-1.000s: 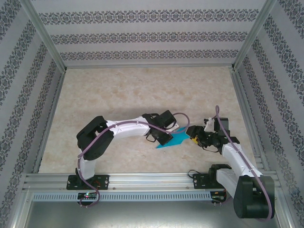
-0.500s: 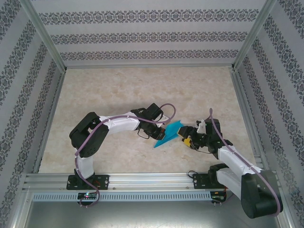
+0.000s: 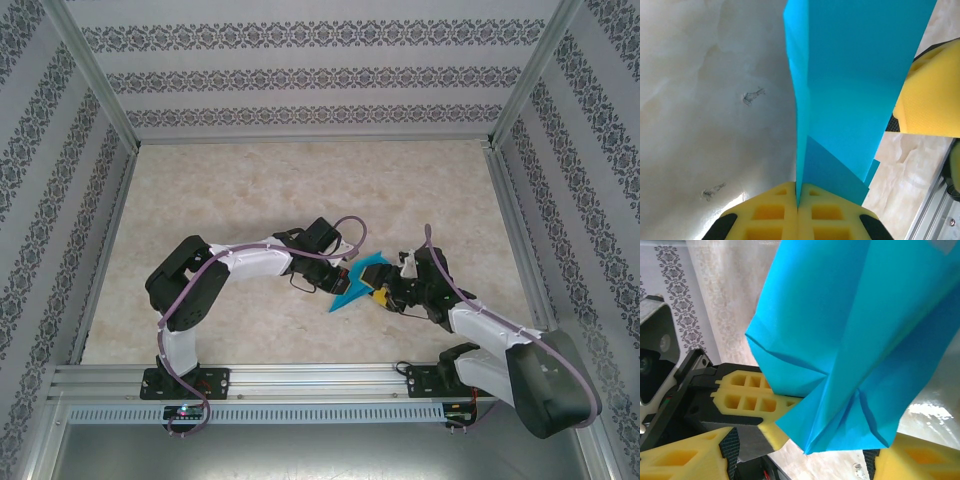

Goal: Fold a paper plane with a square sheet of paper (pick it up from the middle)

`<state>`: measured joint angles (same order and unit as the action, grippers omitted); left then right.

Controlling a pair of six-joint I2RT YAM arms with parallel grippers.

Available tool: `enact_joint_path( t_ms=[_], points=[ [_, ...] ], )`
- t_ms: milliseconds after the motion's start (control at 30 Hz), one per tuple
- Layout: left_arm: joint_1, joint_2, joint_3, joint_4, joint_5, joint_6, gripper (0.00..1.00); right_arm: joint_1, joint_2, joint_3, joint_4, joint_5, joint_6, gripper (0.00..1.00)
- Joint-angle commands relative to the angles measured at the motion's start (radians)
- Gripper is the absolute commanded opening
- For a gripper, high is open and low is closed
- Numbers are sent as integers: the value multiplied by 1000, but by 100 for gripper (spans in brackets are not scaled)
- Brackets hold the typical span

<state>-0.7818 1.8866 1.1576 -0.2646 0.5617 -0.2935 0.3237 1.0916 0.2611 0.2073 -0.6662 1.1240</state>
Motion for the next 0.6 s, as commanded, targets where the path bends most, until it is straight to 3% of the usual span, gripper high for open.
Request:
enact_joint_path(
  t_ms=[0, 200, 567],
  points=[
    [18, -46, -21, 33, 14, -15, 4, 21, -36, 42, -22, 15, 1, 67],
    [23, -56, -30, 43, 22, -20, 3, 17, -155, 71, -246, 26, -37, 68],
    [24, -63, -34, 65, 40, -43, 4, 27, -18, 141, -178, 26, -55, 66]
  ],
)
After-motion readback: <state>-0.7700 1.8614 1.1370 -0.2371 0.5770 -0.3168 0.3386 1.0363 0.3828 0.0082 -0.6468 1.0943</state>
